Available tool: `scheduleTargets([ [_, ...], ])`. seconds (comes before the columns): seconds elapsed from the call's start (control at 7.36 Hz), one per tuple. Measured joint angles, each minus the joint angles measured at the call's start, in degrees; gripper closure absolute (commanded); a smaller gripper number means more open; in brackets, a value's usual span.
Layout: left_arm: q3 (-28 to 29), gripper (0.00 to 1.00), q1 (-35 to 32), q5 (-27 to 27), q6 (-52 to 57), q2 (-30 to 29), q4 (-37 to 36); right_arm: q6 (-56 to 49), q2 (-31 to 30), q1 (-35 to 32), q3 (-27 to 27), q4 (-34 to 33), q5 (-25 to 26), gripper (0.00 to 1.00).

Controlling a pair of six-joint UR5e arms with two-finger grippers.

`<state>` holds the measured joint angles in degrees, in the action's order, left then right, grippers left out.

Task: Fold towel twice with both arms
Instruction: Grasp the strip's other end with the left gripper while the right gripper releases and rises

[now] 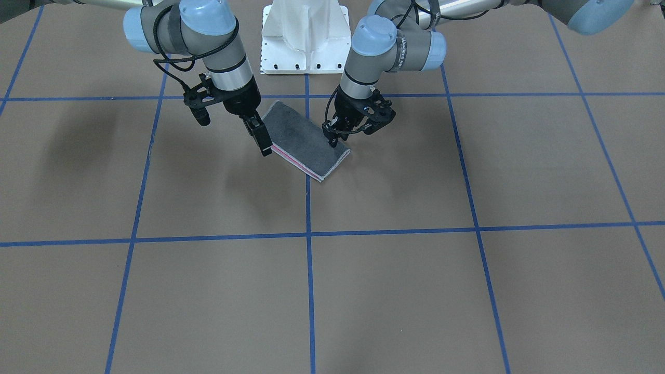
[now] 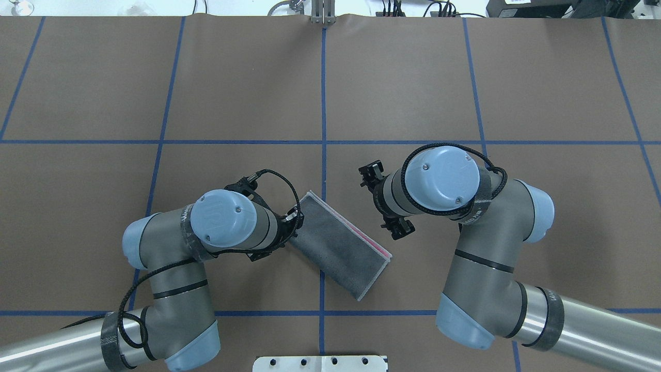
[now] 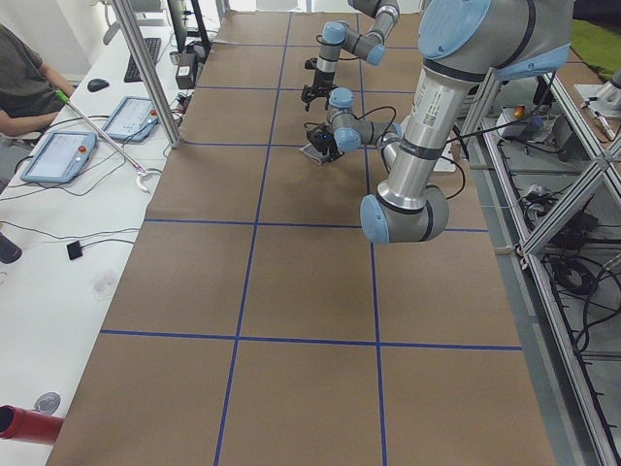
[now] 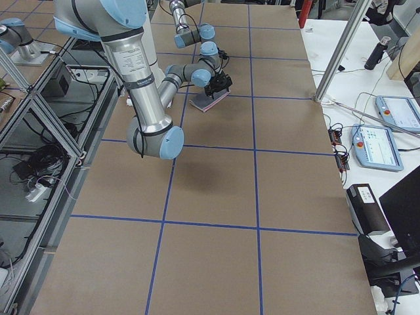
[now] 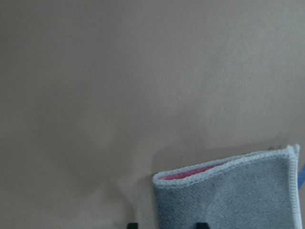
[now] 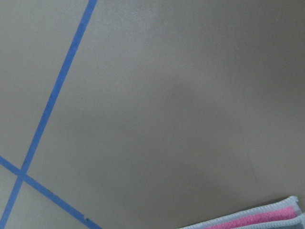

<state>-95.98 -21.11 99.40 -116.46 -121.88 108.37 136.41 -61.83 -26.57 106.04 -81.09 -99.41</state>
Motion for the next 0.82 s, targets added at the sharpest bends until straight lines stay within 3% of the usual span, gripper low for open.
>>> scheduleTargets([
  [0.14, -0.01, 1.00, 0.00, 0.00, 0.00, 0.03, 0.00, 0.00, -0.01, -0.03, 0.03, 0.01, -0.04, 0.00],
  [0.82, -1.25, 1.00, -1.30, 0.00, 0.04, -0.57, 0.62, 0.06, -0.04, -0.06, 0.39, -0.17, -0.14, 0.00],
])
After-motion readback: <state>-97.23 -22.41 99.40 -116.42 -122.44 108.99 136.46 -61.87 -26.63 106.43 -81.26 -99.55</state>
